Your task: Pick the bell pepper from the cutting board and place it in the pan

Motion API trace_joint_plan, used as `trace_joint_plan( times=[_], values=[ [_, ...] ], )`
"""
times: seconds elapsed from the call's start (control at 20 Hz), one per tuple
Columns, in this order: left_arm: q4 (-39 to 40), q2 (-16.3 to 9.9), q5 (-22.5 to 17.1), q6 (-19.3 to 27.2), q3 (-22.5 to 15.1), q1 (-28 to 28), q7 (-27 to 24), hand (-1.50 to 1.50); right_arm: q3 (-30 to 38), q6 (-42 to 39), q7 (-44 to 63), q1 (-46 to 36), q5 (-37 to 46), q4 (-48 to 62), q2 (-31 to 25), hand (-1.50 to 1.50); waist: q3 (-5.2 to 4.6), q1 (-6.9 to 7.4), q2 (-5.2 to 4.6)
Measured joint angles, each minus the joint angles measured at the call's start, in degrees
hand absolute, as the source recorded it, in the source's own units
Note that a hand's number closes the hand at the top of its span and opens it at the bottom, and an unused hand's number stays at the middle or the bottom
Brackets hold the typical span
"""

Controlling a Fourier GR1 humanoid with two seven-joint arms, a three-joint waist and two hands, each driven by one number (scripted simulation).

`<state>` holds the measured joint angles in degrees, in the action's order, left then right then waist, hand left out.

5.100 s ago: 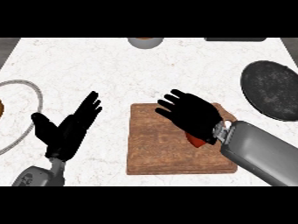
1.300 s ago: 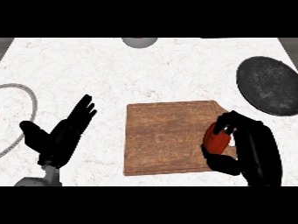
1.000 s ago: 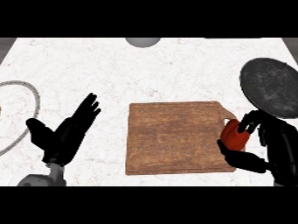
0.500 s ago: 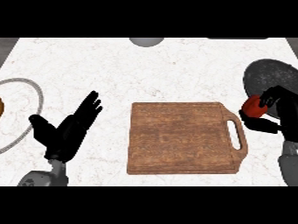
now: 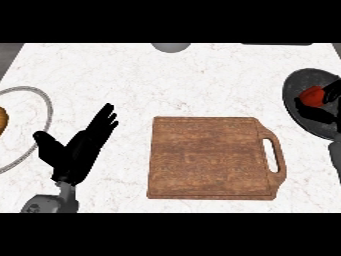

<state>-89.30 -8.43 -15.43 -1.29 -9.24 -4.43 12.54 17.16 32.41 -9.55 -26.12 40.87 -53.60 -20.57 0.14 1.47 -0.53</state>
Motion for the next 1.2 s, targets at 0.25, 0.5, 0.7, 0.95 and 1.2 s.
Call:
trace_joint_plan(
  times=[0.25,0.5,0.7,0.95,1.2],
  values=[
    [0.8,1.0,0.9,0.0,-0.7,-0.7,-0.5,0.00,5.9,2.6,-9.1,-7.9,-4.3,15.7,-4.6,1.50,0.07,0.74,-0.30],
    [0.1,1.2,1.0,-0.1,-0.8,-1.3,0.3,0.00,9.9,3.7,-16.4,-12.4,-6.9,26.5,-8.6,1.50,0.16,1.62,-0.72],
    [0.3,1.6,1.2,-0.4,-1.3,-2.2,0.5,0.00,8.1,2.0,-11.1,-14.0,-3.0,34.8,-11.9,-1.50,0.12,2.70,-1.24],
    [0.7,1.9,1.2,-0.9,-1.6,-2.2,0.0,0.00,8.1,-2.4,-10.5,-15.8,-2.4,40.6,-13.7,-1.50,0.28,3.20,-1.52],
    [0.7,2.1,1.2,-0.5,-1.3,-2.5,0.4,0.00,13.1,-7.1,-16.4,-17.4,-8.1,40.7,-13.0,-1.50,0.45,2.74,-1.45]
  ],
)
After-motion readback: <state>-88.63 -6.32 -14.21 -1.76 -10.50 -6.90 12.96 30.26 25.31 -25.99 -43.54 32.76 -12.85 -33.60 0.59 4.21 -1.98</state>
